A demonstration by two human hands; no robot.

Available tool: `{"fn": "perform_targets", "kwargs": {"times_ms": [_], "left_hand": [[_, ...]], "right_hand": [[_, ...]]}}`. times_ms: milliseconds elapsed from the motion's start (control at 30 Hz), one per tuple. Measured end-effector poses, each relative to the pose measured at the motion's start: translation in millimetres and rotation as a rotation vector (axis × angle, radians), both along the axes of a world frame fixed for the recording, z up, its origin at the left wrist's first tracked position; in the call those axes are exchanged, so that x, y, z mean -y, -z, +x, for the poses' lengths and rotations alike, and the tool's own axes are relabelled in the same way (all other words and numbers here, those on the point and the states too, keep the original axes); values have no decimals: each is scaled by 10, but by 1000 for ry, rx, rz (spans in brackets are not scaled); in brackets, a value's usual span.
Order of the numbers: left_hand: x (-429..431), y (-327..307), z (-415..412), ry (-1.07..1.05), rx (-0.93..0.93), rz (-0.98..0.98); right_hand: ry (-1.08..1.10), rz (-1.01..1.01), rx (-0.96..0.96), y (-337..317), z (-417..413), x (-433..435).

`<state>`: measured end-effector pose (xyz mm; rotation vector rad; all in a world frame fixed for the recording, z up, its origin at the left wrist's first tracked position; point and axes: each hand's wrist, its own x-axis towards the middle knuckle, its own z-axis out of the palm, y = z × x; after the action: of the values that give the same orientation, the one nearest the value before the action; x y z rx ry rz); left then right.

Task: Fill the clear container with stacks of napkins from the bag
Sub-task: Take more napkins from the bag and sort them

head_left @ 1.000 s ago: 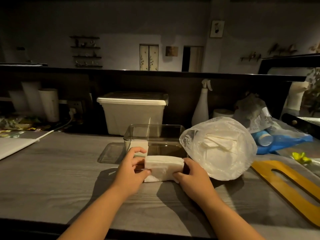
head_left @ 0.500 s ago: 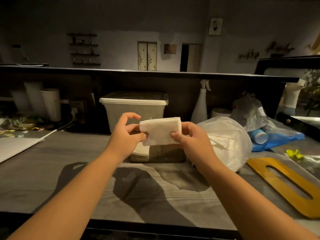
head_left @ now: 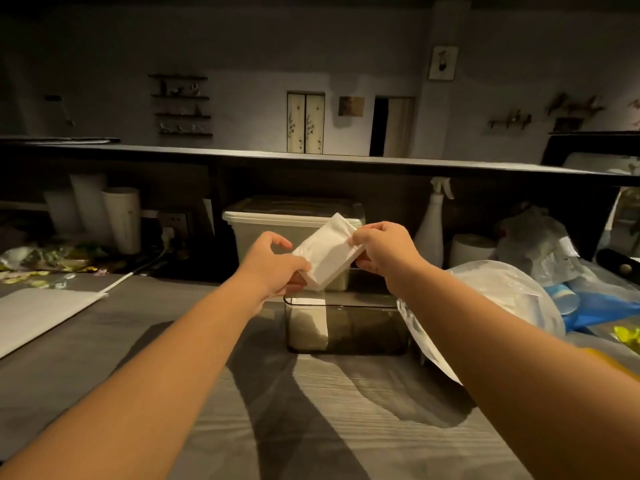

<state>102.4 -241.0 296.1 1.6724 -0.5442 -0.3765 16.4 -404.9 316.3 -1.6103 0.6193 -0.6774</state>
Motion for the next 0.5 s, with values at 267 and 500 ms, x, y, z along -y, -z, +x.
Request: {"fn": "perform_targets", "kwargs": {"times_ms": [267, 500], "left_hand": [[-42, 116, 183, 63, 258, 266], [-151, 360, 273, 243, 562, 487]], "right_hand": [[32, 60, -218, 209, 464, 30], [16, -13, -417, 451, 690, 101]]}}
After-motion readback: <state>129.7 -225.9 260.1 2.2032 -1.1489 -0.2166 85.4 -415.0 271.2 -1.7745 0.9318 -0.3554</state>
